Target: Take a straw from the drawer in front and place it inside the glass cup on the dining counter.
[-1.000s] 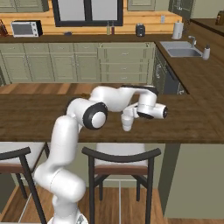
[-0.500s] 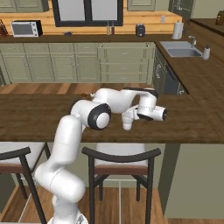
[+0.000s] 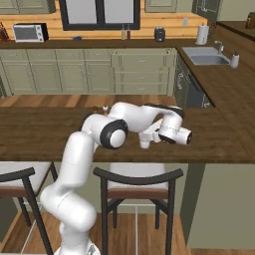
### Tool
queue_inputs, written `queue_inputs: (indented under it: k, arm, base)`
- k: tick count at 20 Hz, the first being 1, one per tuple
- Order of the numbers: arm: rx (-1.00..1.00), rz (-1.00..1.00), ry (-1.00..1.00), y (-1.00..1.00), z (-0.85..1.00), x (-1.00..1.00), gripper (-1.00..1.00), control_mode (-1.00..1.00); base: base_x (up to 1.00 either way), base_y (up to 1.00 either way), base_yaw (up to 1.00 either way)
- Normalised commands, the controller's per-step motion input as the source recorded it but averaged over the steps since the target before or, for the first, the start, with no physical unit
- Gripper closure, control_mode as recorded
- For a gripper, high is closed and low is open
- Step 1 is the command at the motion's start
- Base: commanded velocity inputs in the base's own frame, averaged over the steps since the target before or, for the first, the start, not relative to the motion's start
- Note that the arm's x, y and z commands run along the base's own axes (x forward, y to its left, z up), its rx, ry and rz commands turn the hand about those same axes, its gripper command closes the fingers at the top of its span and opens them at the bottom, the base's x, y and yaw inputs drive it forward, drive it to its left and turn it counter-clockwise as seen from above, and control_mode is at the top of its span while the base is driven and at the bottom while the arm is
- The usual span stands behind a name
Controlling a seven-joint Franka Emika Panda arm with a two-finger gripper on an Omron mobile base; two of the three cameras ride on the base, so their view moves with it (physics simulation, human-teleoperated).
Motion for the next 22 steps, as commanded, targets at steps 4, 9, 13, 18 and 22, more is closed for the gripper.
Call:
queue_inputs:
  k: [4, 9, 13, 18, 22]
  arm:
    - [-0.13, 0.0, -0.14, 0.17, -0.24, -0.15, 1.0, -1.0]
    - [-0.2, 0.0, 0.0, 0.3, -0.59, 0.54, 1.0, -1.0]
    - [-0.07, 0.0, -0.05, 0.03, -0.2, 0.02, 1.0, -1.0]
    - [-0.16, 0.0, -0.21, 0.16, -0.3, -0.57, 1.0, -1.0]
    - [-0.19, 0.0, -0.04, 0.24, -0.71, -0.12, 1.0, -1.0]
  base:
    - [0.0, 0.0, 0.0]
    - [0.0, 0.0, 0.0]
    - [0.0, 0.0, 0.0]
    - [0.0, 0.0, 0.0]
    - [0.0, 0.0, 0.0]
